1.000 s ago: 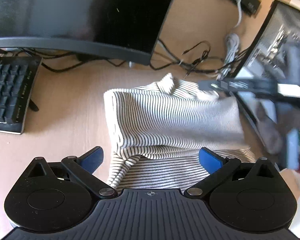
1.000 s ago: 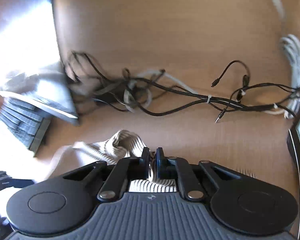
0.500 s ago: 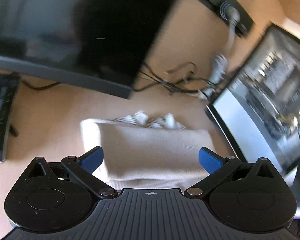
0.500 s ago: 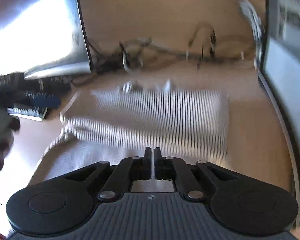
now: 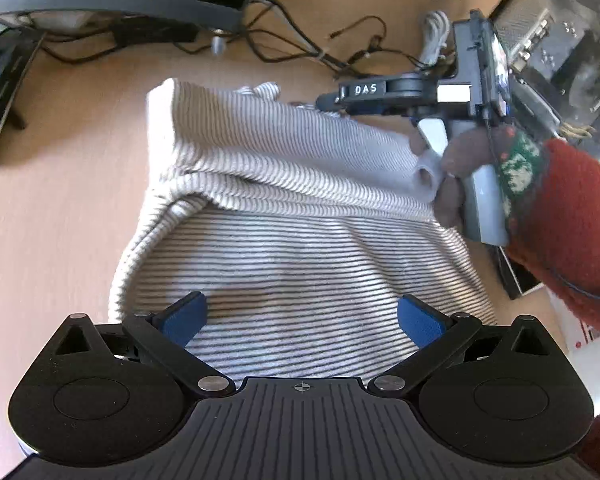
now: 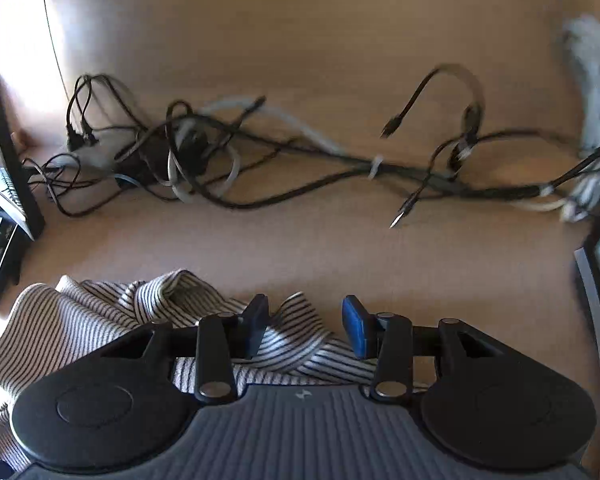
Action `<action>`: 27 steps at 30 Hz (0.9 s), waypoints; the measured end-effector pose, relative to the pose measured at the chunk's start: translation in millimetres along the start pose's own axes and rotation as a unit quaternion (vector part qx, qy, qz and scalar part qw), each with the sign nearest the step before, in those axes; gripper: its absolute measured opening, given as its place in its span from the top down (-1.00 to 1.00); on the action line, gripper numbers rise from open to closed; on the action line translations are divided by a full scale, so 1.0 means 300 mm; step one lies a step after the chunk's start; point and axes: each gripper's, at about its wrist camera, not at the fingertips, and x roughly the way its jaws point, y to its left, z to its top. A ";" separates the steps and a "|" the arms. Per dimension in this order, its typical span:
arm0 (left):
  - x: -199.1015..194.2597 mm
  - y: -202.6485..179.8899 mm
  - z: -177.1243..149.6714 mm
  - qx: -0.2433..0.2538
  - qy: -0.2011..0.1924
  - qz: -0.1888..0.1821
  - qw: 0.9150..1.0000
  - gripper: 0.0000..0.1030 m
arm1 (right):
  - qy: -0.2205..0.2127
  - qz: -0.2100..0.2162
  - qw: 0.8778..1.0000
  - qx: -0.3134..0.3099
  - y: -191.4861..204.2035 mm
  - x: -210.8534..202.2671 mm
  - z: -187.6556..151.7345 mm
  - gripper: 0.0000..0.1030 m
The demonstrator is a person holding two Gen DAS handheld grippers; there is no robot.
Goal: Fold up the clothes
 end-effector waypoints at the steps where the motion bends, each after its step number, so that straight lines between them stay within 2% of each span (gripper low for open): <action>1: -0.004 0.006 -0.005 -0.004 -0.003 0.000 1.000 -1.00 | 0.002 0.003 1.000 -0.003 0.002 0.011 -0.008 0.20; 2: -0.007 0.011 -0.009 -0.009 -0.006 -0.001 1.000 -1.00 | 0.004 0.006 1.000 -0.007 0.005 0.018 -0.016 0.25; 3: -0.008 0.015 -0.012 -0.014 -0.010 -0.003 1.000 -1.00 | 0.004 0.013 1.000 -0.010 0.008 0.013 -0.019 0.57; 4: -0.009 0.018 -0.014 -0.019 -0.013 -0.004 1.000 -1.00 | 0.007 0.022 1.000 -0.007 0.012 0.006 -0.015 0.80; 5: -0.010 0.020 -0.014 -0.023 -0.015 -0.006 1.000 -1.00 | 0.007 0.029 1.000 -0.005 0.016 -0.009 -0.011 0.85; 8: -0.016 0.020 -0.002 -0.021 -0.011 -0.008 1.000 -1.00 | -0.019 0.044 0.999 0.001 0.030 -0.117 -0.002 0.88; 11: -0.039 0.027 0.011 -0.010 -0.012 -0.009 1.000 -1.00 | -0.049 0.079 0.996 0.017 0.024 -0.297 -0.043 0.88; 15: -0.121 0.076 0.048 -0.009 -0.056 -0.031 0.998 -1.00 | -0.018 0.107 0.992 0.059 0.021 -0.459 -0.230 0.89; 17: -0.135 0.115 0.093 -0.025 -0.077 -0.033 0.996 -1.00 | 0.009 0.097 0.993 0.066 0.032 -0.455 -0.344 0.91; 20: -0.103 0.158 0.188 -0.041 -0.097 -0.016 0.994 -1.00 | 0.024 0.092 0.991 0.095 0.039 -0.427 -0.435 0.93; 24: -0.027 0.155 0.290 -0.039 -0.108 -0.016 0.993 -1.00 | 0.018 0.075 0.994 0.073 0.079 -0.449 -0.477 0.93; 27: 0.009 0.122 0.315 -0.035 -0.112 -0.044 0.992 -1.00 | 0.014 0.073 0.993 0.088 0.078 -0.467 -0.489 0.93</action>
